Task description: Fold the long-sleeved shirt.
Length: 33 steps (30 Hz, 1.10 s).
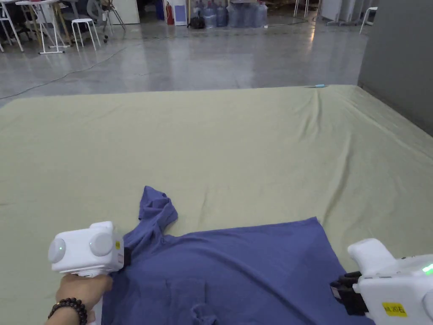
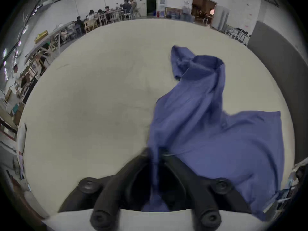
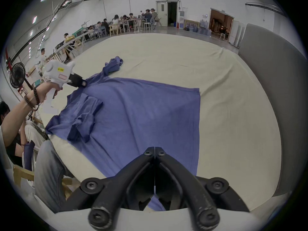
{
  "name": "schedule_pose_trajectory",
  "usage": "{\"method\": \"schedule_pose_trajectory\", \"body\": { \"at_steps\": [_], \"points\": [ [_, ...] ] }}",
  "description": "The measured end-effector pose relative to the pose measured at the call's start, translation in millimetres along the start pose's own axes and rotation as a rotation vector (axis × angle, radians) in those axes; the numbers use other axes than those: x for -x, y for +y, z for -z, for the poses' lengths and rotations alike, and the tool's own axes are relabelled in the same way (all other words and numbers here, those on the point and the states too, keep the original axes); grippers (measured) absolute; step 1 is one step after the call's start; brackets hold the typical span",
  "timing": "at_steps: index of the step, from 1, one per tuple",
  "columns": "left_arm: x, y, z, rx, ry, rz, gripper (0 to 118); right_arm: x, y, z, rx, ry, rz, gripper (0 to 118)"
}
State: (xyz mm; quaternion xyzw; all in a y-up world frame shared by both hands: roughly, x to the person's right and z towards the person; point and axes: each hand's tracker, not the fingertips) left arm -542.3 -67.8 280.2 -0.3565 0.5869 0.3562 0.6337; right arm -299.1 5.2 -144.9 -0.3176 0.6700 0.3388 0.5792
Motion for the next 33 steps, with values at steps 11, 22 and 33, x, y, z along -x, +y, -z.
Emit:
{"method": "schedule_pose_trajectory", "body": {
  "at_steps": [11,22,33],
  "points": [
    [1.6,10.0,-36.8,-0.044,-0.104,0.013,0,-63.5,146.7,74.0,-0.07,-0.09,0.184,64],
    [2.7,11.4,-20.5,-0.055,-0.105,0.033,0,-125.8,181.1,206.9,0.245,-0.167,0.311,77],
    [-8.4,7.9,-13.8,-0.045,-0.111,0.047,0,-93.6,157.6,200.5,0.293,-0.187,0.128,45]
  ]
}}
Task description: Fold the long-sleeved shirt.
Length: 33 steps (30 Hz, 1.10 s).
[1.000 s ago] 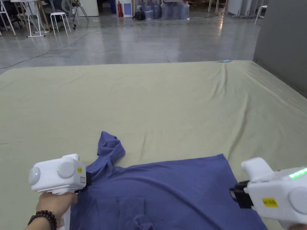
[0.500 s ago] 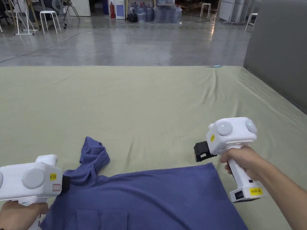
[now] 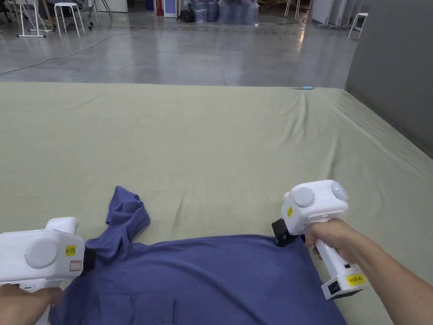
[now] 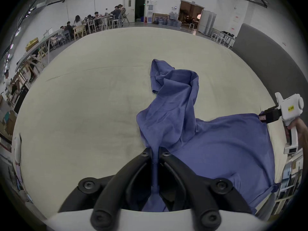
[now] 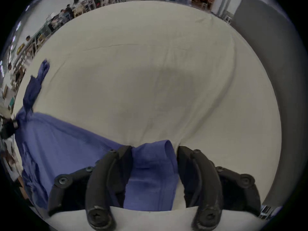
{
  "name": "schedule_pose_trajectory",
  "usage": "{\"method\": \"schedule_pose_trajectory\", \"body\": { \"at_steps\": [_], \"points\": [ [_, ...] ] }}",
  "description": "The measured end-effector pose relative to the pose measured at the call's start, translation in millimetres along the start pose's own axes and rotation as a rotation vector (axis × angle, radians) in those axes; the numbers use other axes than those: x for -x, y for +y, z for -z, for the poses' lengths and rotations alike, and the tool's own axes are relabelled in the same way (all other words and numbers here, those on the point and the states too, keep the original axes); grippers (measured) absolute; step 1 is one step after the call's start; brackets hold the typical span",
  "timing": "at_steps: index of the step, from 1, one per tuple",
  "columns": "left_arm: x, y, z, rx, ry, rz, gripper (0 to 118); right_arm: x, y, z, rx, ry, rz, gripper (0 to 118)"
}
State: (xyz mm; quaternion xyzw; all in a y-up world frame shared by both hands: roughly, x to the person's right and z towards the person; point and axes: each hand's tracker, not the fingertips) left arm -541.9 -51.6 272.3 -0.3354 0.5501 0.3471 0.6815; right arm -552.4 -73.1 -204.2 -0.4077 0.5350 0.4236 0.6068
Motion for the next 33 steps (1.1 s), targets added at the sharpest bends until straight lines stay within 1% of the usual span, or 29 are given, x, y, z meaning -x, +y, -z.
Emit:
{"method": "schedule_pose_trajectory", "body": {
  "at_steps": [1,2,3,4,6,7,8,9,10,12,15,18,19,22,25,27,30,32,33],
  "points": [
    [-0.7,-0.2,0.3,0.0,-0.001,0.003,0,2.1,2.9,5.0,-0.005,-0.007,0.001,38],
    [-1.0,-0.6,0.5,0.0,0.0,0.005,0,4.1,3.0,3.3,-0.005,-0.006,0.006,28],
    [-2.8,-2.1,-0.6,0.0,0.004,0.006,0,6.2,3.2,1.0,-0.003,-0.006,0.005,8],
    [-3.5,-2.9,-1.5,0.001,0.005,0.006,0,8.7,2.5,-3.0,0.0,-0.012,-0.002,0],
    [-2.9,-3.6,-6.5,0.002,0.007,-0.002,0,18.2,-10.3,-14.2,0.016,-0.063,-0.065,0],
    [-3.5,-4.6,-11.1,-0.001,0.006,-0.003,0,20.0,-14.5,-18.2,0.024,-0.055,-0.08,0],
    [-3.6,-4.8,-16.9,-0.008,0.001,-0.006,0,19.5,-18.9,-23.1,0.039,-0.031,-0.074,0],
    [-3.3,-4.1,-23.1,-0.019,-0.001,-0.01,0,15.6,-14.1,-11.9,0.06,0.015,-0.053,0],
    [-2.7,-2.5,-30.4,-0.031,-0.002,-0.013,0,14.4,-16.2,-17.4,0.037,0.02,-0.039,0],
    [-2.2,2.8,-47.9,-0.06,-0.012,-0.017,0,13.4,-17.2,-41.6,-0.064,-0.029,-0.042,0],
    [-0.4,19.6,-74.6,-0.114,-0.031,-0.026,0,1.7,-8.4,-95.4,-0.134,0.014,0.012,0],
    [-0.5,43.3,-101.6,-0.167,-0.052,-0.025,0,-10.0,16.8,-142.2,-0.224,0.003,0.012,0],
    [-2.5,51.9,-112.2,-0.194,-0.056,-0.021,0,-14.2,24.1,-162.6,-0.267,0.0,0.024,0],
    [-5.7,81.9,-147.0,-0.275,-0.059,-0.013,0,-28.4,47.4,-213.2,-0.343,0.027,0.036,0],
    [-13.9,116.8,-185.6,-0.353,-0.072,0.008,0,-33.9,60.2,-271.9,-0.43,-0.008,0.018,0],
    [-20.9,144.7,-208.1,-0.377,-0.069,0.041,0,-37.5,70.4,-308.2,-0.495,-0.01,0.015,0],
    [-28.7,196.9,-246.5,-0.463,-0.037,0.06,0,-41.4,89.5,-363.5,-0.592,-0.018,0.034,0],
    [-36.2,235.9,-276.7,-0.541,-0.001,0.069,0,-44.7,109.8,-398.3,-0.672,-0.046,0.038,0],
    [-38.7,253.7,-290.7,-0.587,0.006,0.073,0,-42.6,115.0,-415.3,-0.702,-0.068,0.056,0]
  ]
}}
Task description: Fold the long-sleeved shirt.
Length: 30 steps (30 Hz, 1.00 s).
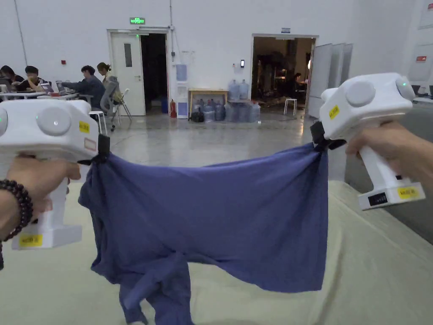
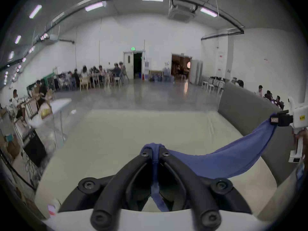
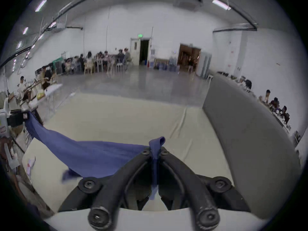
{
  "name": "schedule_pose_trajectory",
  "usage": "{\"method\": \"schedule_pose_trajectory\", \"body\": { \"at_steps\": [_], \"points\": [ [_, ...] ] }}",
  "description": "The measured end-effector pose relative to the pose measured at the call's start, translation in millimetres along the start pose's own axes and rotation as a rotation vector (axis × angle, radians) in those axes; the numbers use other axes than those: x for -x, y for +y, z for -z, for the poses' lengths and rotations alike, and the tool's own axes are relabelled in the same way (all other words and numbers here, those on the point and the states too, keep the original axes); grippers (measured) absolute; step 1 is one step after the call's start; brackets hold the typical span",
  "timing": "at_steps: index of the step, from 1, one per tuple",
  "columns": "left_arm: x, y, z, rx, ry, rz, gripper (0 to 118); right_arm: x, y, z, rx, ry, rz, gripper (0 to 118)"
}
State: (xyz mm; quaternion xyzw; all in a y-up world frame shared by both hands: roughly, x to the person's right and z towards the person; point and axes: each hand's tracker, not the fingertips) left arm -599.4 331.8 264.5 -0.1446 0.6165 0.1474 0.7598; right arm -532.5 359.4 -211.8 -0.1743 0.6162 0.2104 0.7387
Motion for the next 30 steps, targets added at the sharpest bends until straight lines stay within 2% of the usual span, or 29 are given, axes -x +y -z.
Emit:
{"method": "schedule_pose_trajectory", "body": {
  "at_steps": [5,7,9,14,22,25,30],
  "points": [
    [-6.3,107.9,-15.8,-0.177,0.028,-0.008,0,-13.5,101.3,-18.2,-0.161,-0.029,0.119,0],
    [-9.1,133.5,-21.2,-0.196,0.04,-0.012,0,-15.0,126.5,-28.2,-0.194,-0.072,0.122,0],
    [-10.8,149.4,-28.2,-0.265,0.037,-0.029,0,-14.1,135.4,-44.2,-0.234,-0.1,0.138,0],
    [-23.9,157.5,-32.6,-0.234,0.053,-0.006,0,-12.8,137.5,-63.0,-0.248,-0.104,0.153,0],
    [-27.8,128.2,0.7,-0.181,0.063,-0.024,0,-9.0,106.9,-40.3,-0.198,-0.116,0.12,0],
    [-25.6,95.1,25.1,-0.128,0.044,-0.018,0,-9.6,77.7,-15.1,-0.159,-0.109,0.123,0],
    [-19.3,19.8,59.4,-0.036,0.045,-0.025,0,-14.3,10.0,43.6,-0.063,-0.037,0.147,0]
  ]
}}
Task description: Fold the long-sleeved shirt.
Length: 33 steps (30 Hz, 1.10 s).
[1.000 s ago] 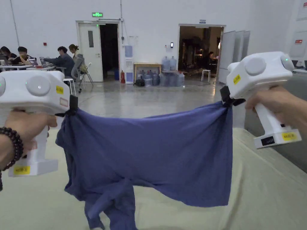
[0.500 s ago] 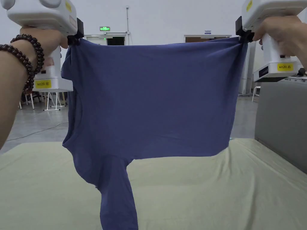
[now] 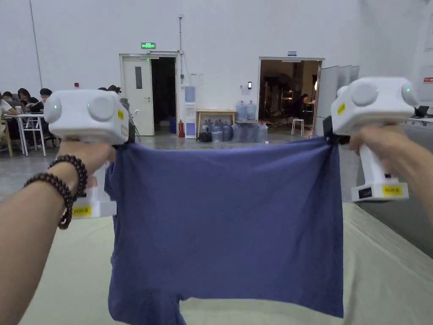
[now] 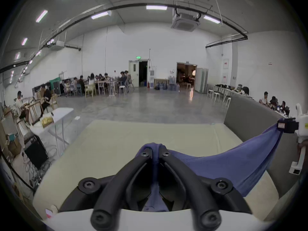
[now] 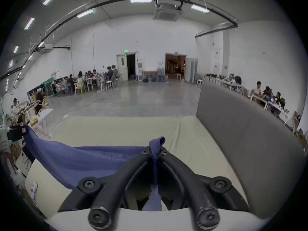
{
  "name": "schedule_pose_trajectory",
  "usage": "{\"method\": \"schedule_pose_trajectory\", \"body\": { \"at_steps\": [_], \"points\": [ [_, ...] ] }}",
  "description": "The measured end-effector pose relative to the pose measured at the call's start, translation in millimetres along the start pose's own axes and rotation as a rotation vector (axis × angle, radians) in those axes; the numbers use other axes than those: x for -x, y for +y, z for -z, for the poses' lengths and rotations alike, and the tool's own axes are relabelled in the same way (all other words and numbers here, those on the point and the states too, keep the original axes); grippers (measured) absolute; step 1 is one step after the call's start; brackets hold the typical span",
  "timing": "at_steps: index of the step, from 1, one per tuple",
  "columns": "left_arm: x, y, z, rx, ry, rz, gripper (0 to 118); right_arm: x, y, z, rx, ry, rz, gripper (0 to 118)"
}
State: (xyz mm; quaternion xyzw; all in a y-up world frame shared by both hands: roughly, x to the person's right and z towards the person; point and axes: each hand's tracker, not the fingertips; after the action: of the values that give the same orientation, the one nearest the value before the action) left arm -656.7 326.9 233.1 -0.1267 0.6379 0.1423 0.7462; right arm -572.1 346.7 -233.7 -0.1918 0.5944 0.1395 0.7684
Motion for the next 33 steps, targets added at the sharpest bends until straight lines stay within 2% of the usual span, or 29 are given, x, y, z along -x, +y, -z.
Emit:
{"method": "schedule_pose_trajectory", "body": {
  "at_steps": [2,5,9,13,19,23,27,30,33],
  "points": [
    [5.4,-33.1,15.2,0.054,-0.021,-0.021,0,-7.3,-25.4,26.4,0.05,0.003,0.002,0],
    [6.6,-66.4,25.9,0.103,-0.01,-0.018,0,-13.7,-62.5,50.8,0.102,0.026,0.044,0],
    [11.9,-89.1,20.8,0.126,-0.032,-0.056,0,-13.6,-88.9,58.6,0.153,0.018,-0.007,0],
    [15.6,-101.2,-6.7,0.123,-0.047,-0.017,0,-17.8,-102.6,36.9,0.138,0.036,-0.041,0],
    [18.2,-141.4,-81.1,0.108,-0.084,0.032,0,-24.0,-156.0,-39.0,0.115,0.089,-0.092,0],
    [18.7,-201.4,-139.3,0.123,-0.106,0.089,0,-39.3,-224.2,-77.9,0.133,0.118,-0.125,0],
    [20.4,-280.3,-191.5,0.235,-0.107,0.135,0,-55.2,-310.8,-124.8,0.228,0.179,-0.119,0],
    [25.5,-350.1,-219.1,0.356,-0.125,0.148,0,-65.5,-384.5,-145.6,0.356,0.216,-0.143,0],
    [33.5,-419.0,-227.7,0.577,-0.159,0.156,0,-71.7,-451.4,-158.4,0.521,0.23,-0.189,0]
  ]
}}
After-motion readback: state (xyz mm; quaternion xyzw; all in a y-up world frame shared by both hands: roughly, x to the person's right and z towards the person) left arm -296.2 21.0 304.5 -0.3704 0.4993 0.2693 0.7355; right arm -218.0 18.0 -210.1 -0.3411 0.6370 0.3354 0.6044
